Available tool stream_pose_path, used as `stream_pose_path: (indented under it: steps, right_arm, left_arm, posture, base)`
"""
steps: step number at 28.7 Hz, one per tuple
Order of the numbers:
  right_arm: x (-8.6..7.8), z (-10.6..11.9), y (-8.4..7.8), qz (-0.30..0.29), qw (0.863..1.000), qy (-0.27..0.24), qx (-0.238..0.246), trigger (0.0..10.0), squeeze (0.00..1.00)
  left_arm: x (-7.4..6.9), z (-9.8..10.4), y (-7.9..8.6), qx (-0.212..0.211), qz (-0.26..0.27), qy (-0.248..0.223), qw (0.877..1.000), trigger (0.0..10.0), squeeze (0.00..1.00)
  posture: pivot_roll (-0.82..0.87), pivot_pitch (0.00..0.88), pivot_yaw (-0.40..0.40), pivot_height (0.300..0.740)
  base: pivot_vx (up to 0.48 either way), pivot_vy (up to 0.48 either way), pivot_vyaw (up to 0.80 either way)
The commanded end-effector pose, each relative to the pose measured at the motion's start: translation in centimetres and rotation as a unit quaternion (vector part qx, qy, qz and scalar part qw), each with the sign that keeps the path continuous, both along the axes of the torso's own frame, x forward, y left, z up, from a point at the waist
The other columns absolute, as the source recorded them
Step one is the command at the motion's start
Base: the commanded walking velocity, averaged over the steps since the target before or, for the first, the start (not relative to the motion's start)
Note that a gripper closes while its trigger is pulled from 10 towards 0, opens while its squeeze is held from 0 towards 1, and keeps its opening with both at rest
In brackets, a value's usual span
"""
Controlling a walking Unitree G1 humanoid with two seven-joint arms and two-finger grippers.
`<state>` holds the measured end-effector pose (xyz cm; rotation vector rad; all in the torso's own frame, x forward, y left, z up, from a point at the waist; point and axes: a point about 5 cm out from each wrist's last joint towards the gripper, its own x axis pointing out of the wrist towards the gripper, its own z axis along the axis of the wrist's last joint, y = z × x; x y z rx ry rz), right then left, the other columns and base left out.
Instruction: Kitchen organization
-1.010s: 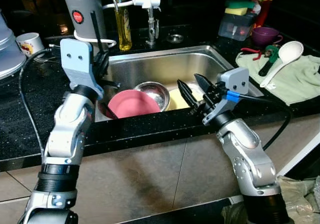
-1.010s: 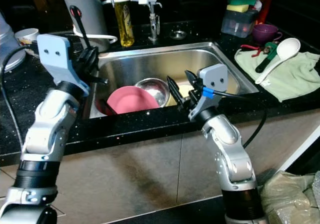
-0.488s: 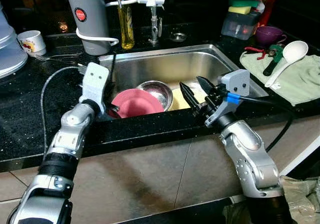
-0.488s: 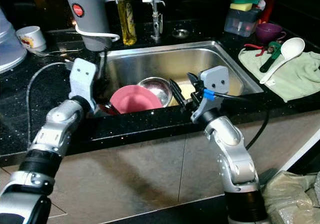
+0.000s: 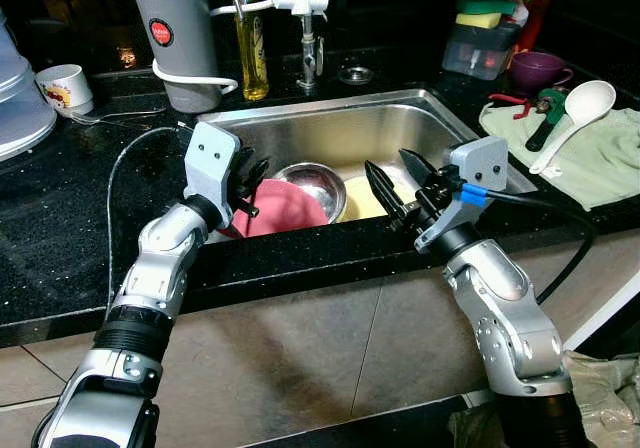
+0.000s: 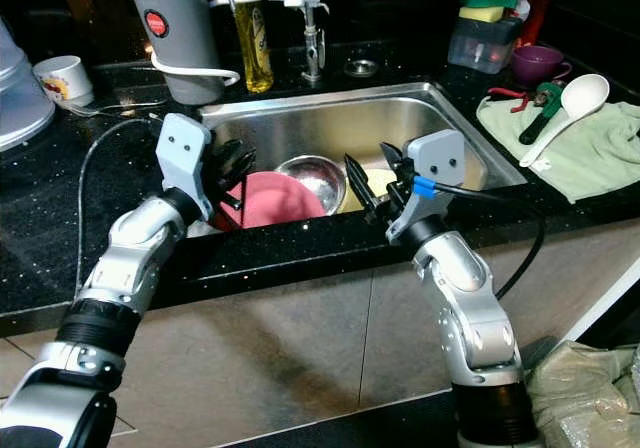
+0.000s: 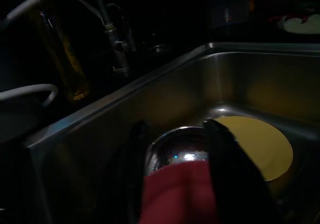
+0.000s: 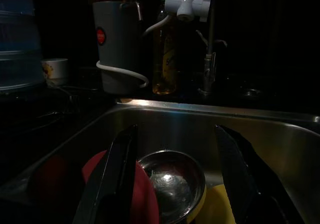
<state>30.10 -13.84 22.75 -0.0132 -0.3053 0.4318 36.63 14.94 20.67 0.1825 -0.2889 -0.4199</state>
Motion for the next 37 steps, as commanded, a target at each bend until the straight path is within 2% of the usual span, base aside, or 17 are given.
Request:
stream_pose_path:
  steps: [1,2,3,7,10,12,15,18,22,24,30,37]
  right_arm:
    - [-0.2,0.0,0.3,0.004,1.0,0.002,-0.001,10.0,0.0]
    - [-0.2,0.0,0.3,0.006,1.0,0.002,0.0,10.0,0.0]
    - [-0.2,0.1,0.3,0.007,1.0,0.001,0.002,10.0,0.0]
    - [-0.5,0.2,0.7,0.025,1.0,-0.008,0.007,10.0,0.0]
    - [-0.6,0.3,0.8,0.031,0.999,-0.012,0.008,10.0,0.0]
    - [-0.7,0.2,1.0,0.038,0.999,-0.013,0.007,10.0,0.0]
    - [-0.7,0.1,1.2,0.042,0.999,-0.012,0.004,10.0,0.0]
    - [-0.7,0.0,1.4,0.046,0.999,-0.009,0.002,10.0,0.0]
    - [-0.6,-0.1,1.5,0.047,0.999,-0.008,0.003,10.0,0.0]
    - [-0.3,-0.2,1.4,0.041,0.999,-0.004,0.012,10.0,0.0]
    - [-0.2,-0.3,1.4,0.037,0.999,-0.001,0.007,10.0,0.0]
    - [-0.1,-0.4,1.2,0.034,0.999,-0.002,0.006,10.0,0.0]
  left_arm:
    - [0.1,0.6,0.7,0.005,0.031,-0.018,0.999,10.0,1.0]
    - [0.1,0.9,1.2,0.003,0.049,-0.025,0.998,10.0,1.0]
    - [0.1,1.3,1.5,0.0,0.065,-0.034,0.997,10.0,0.0]
    - [-0.7,3.3,3.0,-0.015,0.124,-0.076,0.989,10.0,0.0]
    - [-1.1,3.7,3.2,-0.014,0.137,-0.087,0.987,10.0,0.0]
    - [-2.0,4.4,3.7,0.0,0.167,-0.108,0.98,10.0,0.0]
    - [-2.6,4.7,3.8,0.007,0.183,-0.116,0.976,10.0,0.0]
    - [-3.3,4.4,3.7,0.003,0.186,-0.112,0.976,10.0,0.0]
    - [-3.4,3.4,3.6,-0.017,0.186,-0.086,0.979,10.0,0.0]
    - [-3.6,2.7,3.1,-0.034,0.18,-0.068,0.981,10.0,0.0]
    - [-4.0,2.5,1.4,-0.036,0.164,-0.055,0.984,10.0,0.0]
    - [-4.1,2.4,0.9,-0.031,0.158,-0.048,0.986,10.0,0.0]
  posture:
    - [-0.12,0.0,0.039,0.74]
    - [-0.12,0.0,0.039,0.74]
    - [-0.12,0.0,0.039,0.74]
    - [-0.11,0.0,0.039,0.74]
    - [-0.11,0.0,0.039,0.74]
    - [-0.1,0.0,0.037,0.74]
    - [-0.1,0.0,0.036,0.74]
    - [-0.09,0.0,0.035,0.74]
    - [-0.09,0.0,0.033,0.74]
    - [-0.09,0.0,0.034,0.74]
    - [-0.09,0.0,0.037,0.74]
    - [-0.1,0.0,0.037,0.74]
  base:
    - [0.0,0.0,0.0]
    - [0.0,0.0,0.0]
    - [0.0,0.0,0.0]
    - [0.0,0.0,0.0]
    - [0.0,0.0,0.0]
    - [0.0,0.0,0.4]
    - [0.0,0.0,0.8]
    - [0.0,0.0,0.8]
    - [0.0,0.0,0.8]
    - [0.0,0.0,0.0]
    - [0.0,0.041,0.0]
    - [0.0,0.324,0.0]
